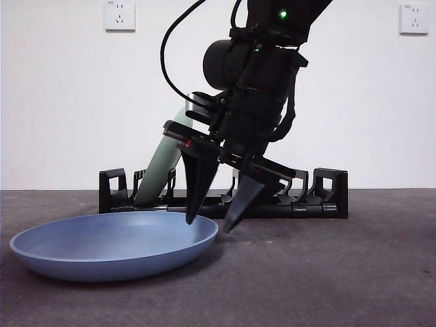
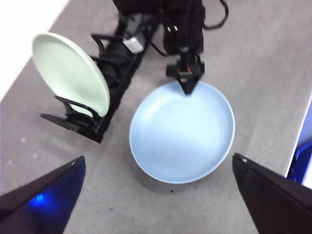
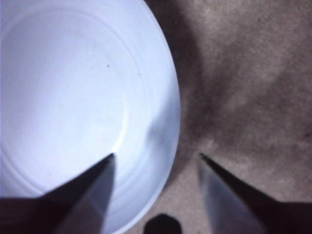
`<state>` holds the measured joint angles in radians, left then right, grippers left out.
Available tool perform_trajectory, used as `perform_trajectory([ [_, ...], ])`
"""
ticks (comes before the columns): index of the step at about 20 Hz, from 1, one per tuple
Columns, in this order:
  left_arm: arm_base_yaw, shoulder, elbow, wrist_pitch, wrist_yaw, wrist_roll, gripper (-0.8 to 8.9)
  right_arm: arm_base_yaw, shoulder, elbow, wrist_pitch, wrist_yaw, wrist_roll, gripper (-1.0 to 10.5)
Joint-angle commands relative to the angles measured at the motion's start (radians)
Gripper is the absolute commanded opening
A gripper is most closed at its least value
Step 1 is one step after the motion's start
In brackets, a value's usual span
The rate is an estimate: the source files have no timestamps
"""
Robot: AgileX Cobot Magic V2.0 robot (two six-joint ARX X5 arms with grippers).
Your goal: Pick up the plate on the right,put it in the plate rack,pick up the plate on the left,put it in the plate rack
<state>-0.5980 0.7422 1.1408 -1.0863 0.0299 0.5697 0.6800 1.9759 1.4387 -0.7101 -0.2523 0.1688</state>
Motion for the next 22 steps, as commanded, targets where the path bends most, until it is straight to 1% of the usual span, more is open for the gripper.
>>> perform_trajectory([
  [1, -0.035, 0.026, 0.0, 0.0, -0.025, 0.024, 5.08, 0.003, 0.02, -0.008, 0.006, 0.002, 0.015, 0.9],
  [5, -0.109, 0.071, 0.0, 0.0, -0.046, 0.037, 5.08, 0.002, 0.033, -0.008, 0.007, 0.002, 0.019, 0.9],
  [9, -0.197, 0.127, 0.0, -0.005, -0.102, 0.041, 5.08, 0.002, 0.05, -0.008, 0.01, 0.003, 0.023, 0.8],
  [10, -0.225, 0.147, 0.0, -0.007, -0.126, 0.042, 5.08, 0.002, 0.051, -0.008, 0.01, 0.008, 0.023, 0.2],
  [11, -0.244, 0.161, 0.0, -0.01, -0.144, 0.042, 5.08, 0.003, 0.051, -0.008, 0.016, 0.023, 0.022, -0.2],
  [12, -0.265, 0.178, 0.0, -0.014, -0.162, 0.045, 5.08, 0.002, 0.05, -0.008, 0.025, 0.025, 0.023, -0.2],
  [14, -0.3, 0.196, 0.0, -0.015, -0.163, 0.05, 5.08, 0.0, 0.044, -0.006, 0.024, 0.025, 0.023, -0.2],
  [16, -0.332, 0.21, 0.0, -0.013, -0.174, 0.064, 5.08, -0.002, 0.018, 0.0, 0.001, 0.025, 0.021, -0.2],
  [20, -0.406, 0.245, 0.0, -0.011, -0.243, 0.101, 5.08, -0.023, -0.089, 0.054, -0.1, 0.023, -0.006, -0.2],
  [22, -0.441, 0.266, 0.0, 0.005, -0.244, 0.116, 5.08, -0.045, -0.157, 0.088, -0.153, 0.021, -0.016, -0.2],
])
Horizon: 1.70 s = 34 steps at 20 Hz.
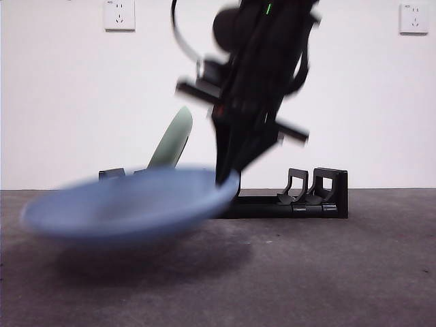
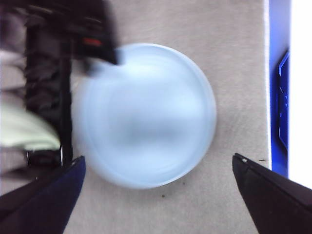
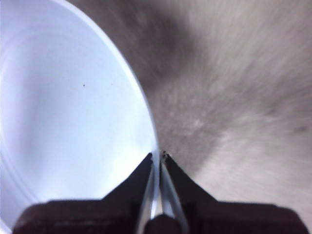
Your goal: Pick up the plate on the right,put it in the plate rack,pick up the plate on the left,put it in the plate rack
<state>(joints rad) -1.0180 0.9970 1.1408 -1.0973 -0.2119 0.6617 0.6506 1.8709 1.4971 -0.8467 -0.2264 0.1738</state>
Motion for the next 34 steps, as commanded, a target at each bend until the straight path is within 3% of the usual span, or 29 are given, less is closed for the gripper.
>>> perform_trajectory([
  [1, -0.042, 0.028, 0.0, 0.029, -0.002, 0.033, 5.08, -0.029, -0.092, 0.046, -0.042, -0.006, -0.021, -0.2],
  [10, -0.1, 0.232, 0.0, 0.144, -0.221, 0.069, 4.98, -0.097, -0.233, 0.148, -0.245, -0.117, -0.036, -0.2],
  [12, -0.094, 0.249, 0.0, 0.162, -0.257, 0.072, 4.0, -0.097, -0.24, 0.148, -0.265, -0.129, -0.039, -0.2],
  [15, -0.092, 0.251, 0.0, 0.174, -0.256, 0.071, 2.14, -0.097, -0.241, 0.148, -0.282, -0.134, -0.037, -0.2],
  [19, -0.092, 0.251, 0.0, 0.171, -0.256, 0.063, 1.76, -0.097, -0.245, 0.148, -0.283, -0.145, -0.033, -0.2],
  [24, -0.092, 0.251, 0.0, 0.163, -0.252, 0.052, -0.06, -0.098, -0.246, 0.148, -0.279, -0.144, -0.02, -0.2],
  [34, -0.092, 0.251, 0.0, 0.149, -0.147, 0.049, -0.08, -0.136, -0.246, 0.15, -0.275, -0.132, -0.028, 0.1],
])
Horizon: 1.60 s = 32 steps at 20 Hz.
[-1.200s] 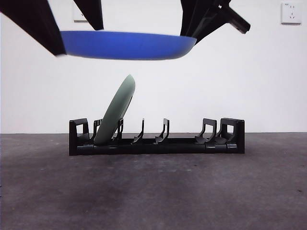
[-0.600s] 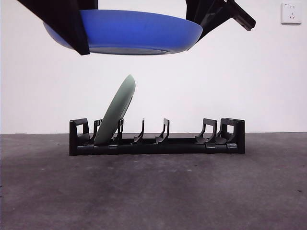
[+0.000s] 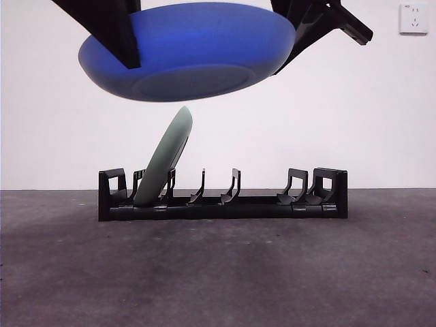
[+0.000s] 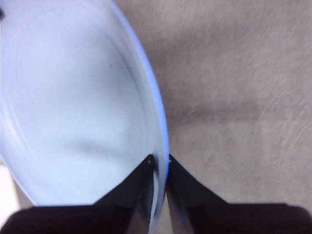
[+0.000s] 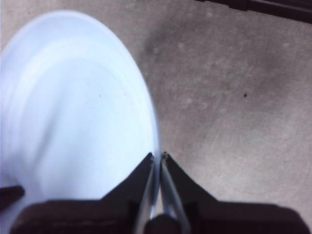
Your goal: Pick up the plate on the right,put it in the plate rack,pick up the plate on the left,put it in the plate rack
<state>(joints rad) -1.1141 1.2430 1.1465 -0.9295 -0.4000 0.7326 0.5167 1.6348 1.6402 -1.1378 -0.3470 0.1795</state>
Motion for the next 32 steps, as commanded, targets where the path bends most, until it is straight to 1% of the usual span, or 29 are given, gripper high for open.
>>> perform_trajectory([
  [1, 0.005, 0.005, -0.006, -0.008, 0.054, -0.026, -0.08, -0.004, -0.01, 0.01, 0.02, -0.011, -0.035, 0.7],
  [3, 0.005, 0.005, -0.006, 0.03, 0.077, -0.03, -0.08, -0.014, -0.015, 0.026, 0.027, -0.007, -0.046, 2.0],
  [5, 0.005, 0.005, -0.006, 0.068, 0.121, -0.039, -0.08, -0.014, -0.028, 0.05, 0.043, 0.003, -0.047, 2.3],
  [6, 0.005, 0.005, -0.006, 0.088, 0.137, -0.053, -0.08, -0.014, -0.035, 0.07, 0.046, 0.022, -0.046, 2.3],
  [8, 0.019, 0.005, -0.006, 0.148, 0.175, -0.079, -0.09, -0.015, -0.064, 0.134, 0.045, 0.116, -0.047, 2.3],
  [10, 0.048, 0.005, -0.006, 0.226, 0.223, -0.137, -0.09, -0.015, -0.113, 0.216, 0.043, 0.237, -0.05, 2.3],
  [11, 0.075, 0.005, -0.006, 0.286, 0.259, -0.184, -0.09, -0.015, -0.148, 0.262, 0.043, 0.294, -0.05, 2.3],
  [12, 0.103, 0.005, -0.006, 0.349, 0.297, -0.235, -0.09, -0.015, -0.177, 0.298, 0.043, 0.323, -0.051, 2.3],
  [13, 0.14, 0.006, -0.006, 0.438, 0.347, -0.311, -0.09, -0.015, -0.214, 0.338, 0.043, 0.339, -0.052, 2.3],
  [15, 0.213, 0.017, -0.006, 0.618, 0.424, -0.458, -0.09, -0.014, -0.281, 0.38, 0.038, 0.34, -0.053, 2.3],
  [17, 0.278, 0.047, -0.006, 0.776, 0.461, -0.563, -0.09, -0.014, -0.345, 0.384, 0.033, 0.339, -0.053, 2.3],
  [20, 0.34, 0.127, -0.006, 0.94, 0.46, -0.658, -0.09, -0.014, -0.399, 0.384, -0.031, 0.337, -0.069, 2.3],
  [23, 0.373, 0.199, -0.006, 1.03, 0.459, -0.702, -0.09, -0.014, -0.409, 0.384, -0.08, 0.337, -0.08, 2.3],
  [26, 0.398, 0.27, -0.006, 1.094, 0.452, -0.729, -0.09, -0.014, -0.409, 0.384, -0.121, 0.337, -0.087, 2.3],
  [29, 0.42, 0.342, -0.003, 1.139, 0.452, -0.732, -0.09, -0.014, -0.407, 0.384, -0.146, 0.337, -0.096, 2.3],
  [32, 0.441, 0.407, 0.016, 1.139, 0.45, -0.732, -0.09, -0.014, -0.407, 0.384, -0.154, 0.336, -0.102, 2.3],
])
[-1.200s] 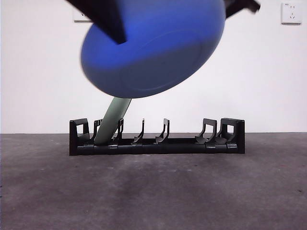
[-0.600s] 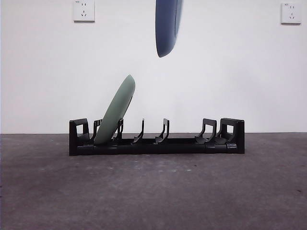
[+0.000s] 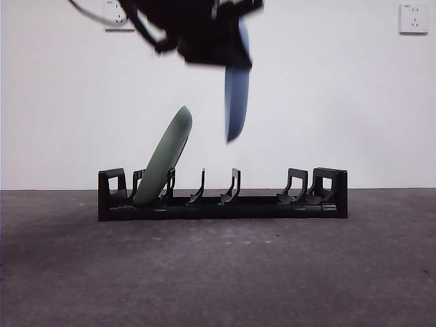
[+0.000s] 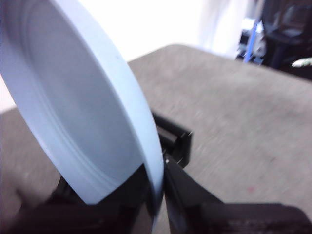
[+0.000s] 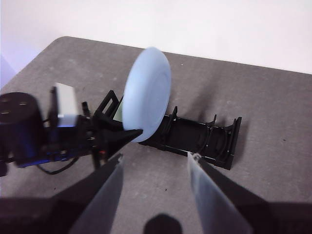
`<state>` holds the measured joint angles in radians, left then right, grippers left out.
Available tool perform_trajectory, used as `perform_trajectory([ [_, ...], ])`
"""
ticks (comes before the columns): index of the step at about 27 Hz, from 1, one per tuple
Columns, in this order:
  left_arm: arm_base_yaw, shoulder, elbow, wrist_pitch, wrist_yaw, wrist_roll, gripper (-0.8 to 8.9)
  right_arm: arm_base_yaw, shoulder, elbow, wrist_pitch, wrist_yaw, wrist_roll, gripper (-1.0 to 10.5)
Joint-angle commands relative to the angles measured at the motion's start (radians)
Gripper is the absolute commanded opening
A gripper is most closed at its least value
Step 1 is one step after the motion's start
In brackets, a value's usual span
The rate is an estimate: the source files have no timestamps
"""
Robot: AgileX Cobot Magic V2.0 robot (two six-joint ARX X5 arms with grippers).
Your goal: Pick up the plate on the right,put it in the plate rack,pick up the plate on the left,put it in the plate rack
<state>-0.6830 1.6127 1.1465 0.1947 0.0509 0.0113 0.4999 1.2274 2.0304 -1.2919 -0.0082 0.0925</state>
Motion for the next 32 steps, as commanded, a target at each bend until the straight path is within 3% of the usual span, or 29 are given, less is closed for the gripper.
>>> perform_trajectory([
  [1, 0.015, 0.061, 0.026, 0.014, -0.001, -0.01, -0.09, 0.003, 0.0, -0.006, -0.001, -0.002, -0.015, 2.3],
  [15, 0.06, 0.231, 0.089, 0.009, -0.007, 0.028, -0.09, 0.003, 0.001, -0.006, -0.048, -0.002, -0.042, 2.3],
  [32, 0.056, 0.271, 0.089, -0.049, -0.055, 0.154, -0.09, 0.003, 0.036, -0.008, -0.069, -0.002, -0.068, 2.3],
])
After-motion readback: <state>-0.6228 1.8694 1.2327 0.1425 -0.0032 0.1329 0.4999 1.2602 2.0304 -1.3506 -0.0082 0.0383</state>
